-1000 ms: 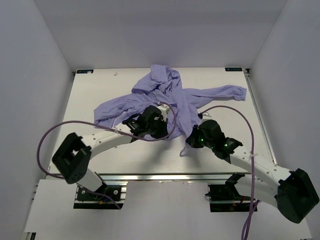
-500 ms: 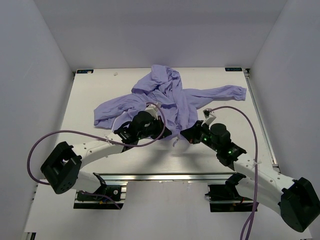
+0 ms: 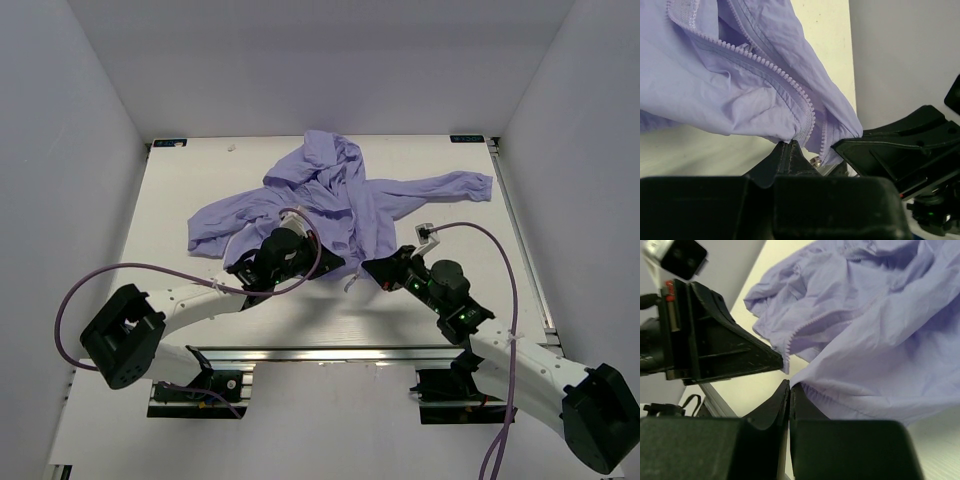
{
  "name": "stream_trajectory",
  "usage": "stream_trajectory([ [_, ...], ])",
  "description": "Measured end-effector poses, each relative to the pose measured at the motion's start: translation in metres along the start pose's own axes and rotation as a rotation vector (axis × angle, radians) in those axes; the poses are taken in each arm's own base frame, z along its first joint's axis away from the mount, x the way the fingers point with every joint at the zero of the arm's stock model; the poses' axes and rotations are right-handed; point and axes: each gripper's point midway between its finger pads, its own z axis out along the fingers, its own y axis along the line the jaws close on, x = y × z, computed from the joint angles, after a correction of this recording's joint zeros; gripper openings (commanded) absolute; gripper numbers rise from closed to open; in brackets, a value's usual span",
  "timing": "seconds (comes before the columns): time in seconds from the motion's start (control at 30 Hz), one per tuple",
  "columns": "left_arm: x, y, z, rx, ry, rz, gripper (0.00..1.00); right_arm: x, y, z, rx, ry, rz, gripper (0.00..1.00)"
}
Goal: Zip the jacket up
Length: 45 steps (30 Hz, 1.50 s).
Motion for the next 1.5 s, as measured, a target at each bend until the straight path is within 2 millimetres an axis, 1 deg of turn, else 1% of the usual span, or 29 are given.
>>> stream_trajectory([
  [0.17,0.0,-0.006,0.001,0.012,-0.012,-0.05,0.0,-0.009,0.008,0.001,-0.034,-0.04,-0.006,0.0],
  [0.33,0.001,-0.01,0.001,0.022,-0.011,-0.073,0.0,-0.013,0.01,0.002,-0.044,-0.055,-0.007,0.0],
  [0.67,0.001,-0.014,0.0,0.029,-0.013,-0.084,0.0,-0.012,0.006,0.004,-0.03,-0.055,-0.007,0.0],
  [0.87,-0.003,-0.018,-0.003,0.041,-0.028,-0.084,0.0,-0.016,0.007,0.003,-0.027,-0.075,-0.007,0.0],
  [1.07,-0.003,-0.019,-0.003,0.041,-0.032,-0.083,0.0,-0.017,0.006,0.003,-0.024,-0.08,-0.007,0.0],
  [1.5,0.003,-0.022,-0.004,0.047,-0.02,-0.076,0.0,-0.019,0.007,0.003,-0.026,-0.087,0.0,0.0],
])
